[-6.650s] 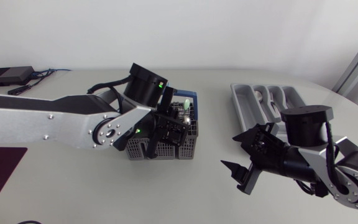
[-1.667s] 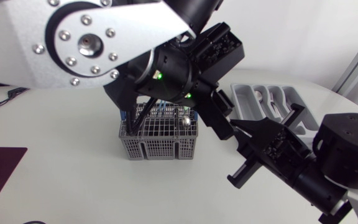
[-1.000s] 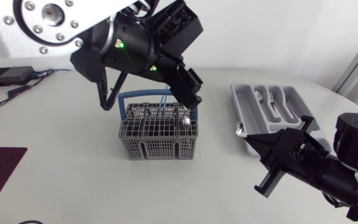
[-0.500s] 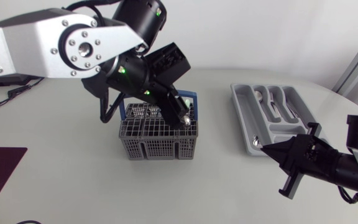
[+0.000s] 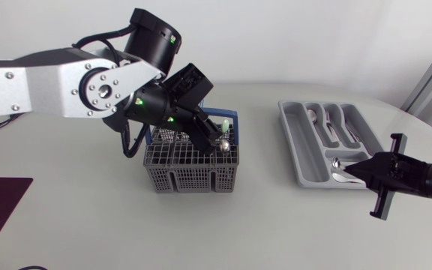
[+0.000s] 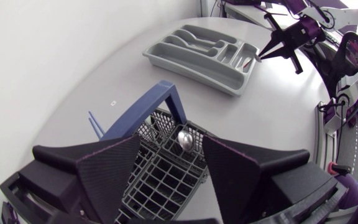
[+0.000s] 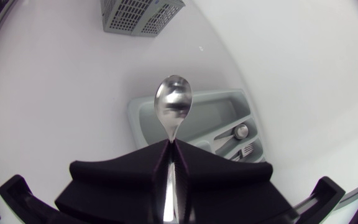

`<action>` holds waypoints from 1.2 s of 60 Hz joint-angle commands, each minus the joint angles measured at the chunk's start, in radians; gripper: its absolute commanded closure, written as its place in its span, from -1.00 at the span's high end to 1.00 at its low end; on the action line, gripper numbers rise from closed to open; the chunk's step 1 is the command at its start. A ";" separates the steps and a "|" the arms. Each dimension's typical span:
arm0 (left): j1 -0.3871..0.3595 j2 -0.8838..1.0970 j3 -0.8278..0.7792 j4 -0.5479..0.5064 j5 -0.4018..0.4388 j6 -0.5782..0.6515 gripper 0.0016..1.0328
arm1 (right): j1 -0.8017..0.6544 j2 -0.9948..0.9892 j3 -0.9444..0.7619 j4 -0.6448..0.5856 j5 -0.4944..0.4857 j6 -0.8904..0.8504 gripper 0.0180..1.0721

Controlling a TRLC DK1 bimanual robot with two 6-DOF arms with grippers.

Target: Unload the cutlery basket into the drawer organizer.

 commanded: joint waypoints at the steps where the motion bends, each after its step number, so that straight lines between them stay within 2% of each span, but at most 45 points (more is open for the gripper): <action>1: 0.011 0.012 -0.035 0.014 0.016 -0.033 0.45 | -0.038 0.079 0.057 -0.010 -0.009 -0.120 -0.88; 23: 0.017 0.024 -0.054 0.047 0.017 -0.038 0.45 | -0.081 0.306 0.143 0.019 0.103 -0.321 -0.89; 41: 0.017 0.030 -0.057 0.054 0.017 -0.045 0.45 | -0.052 0.366 0.166 0.111 0.195 -0.350 -0.87; 43: 0.017 0.032 -0.057 0.055 0.017 -0.047 0.45 | -0.050 0.370 0.163 0.125 0.201 -0.350 -0.76; 49: 0.017 0.032 -0.063 0.064 0.017 -0.050 0.45 | -0.046 0.389 0.154 0.160 0.217 -0.350 -0.13; 58: 0.014 0.032 -0.072 0.067 0.019 -0.055 0.45 | -0.044 0.399 0.131 0.209 0.227 -0.350 0.28; 72: 0.003 0.030 -0.081 0.077 0.017 -0.070 0.48 | -0.055 0.303 0.106 0.217 0.198 -0.288 0.52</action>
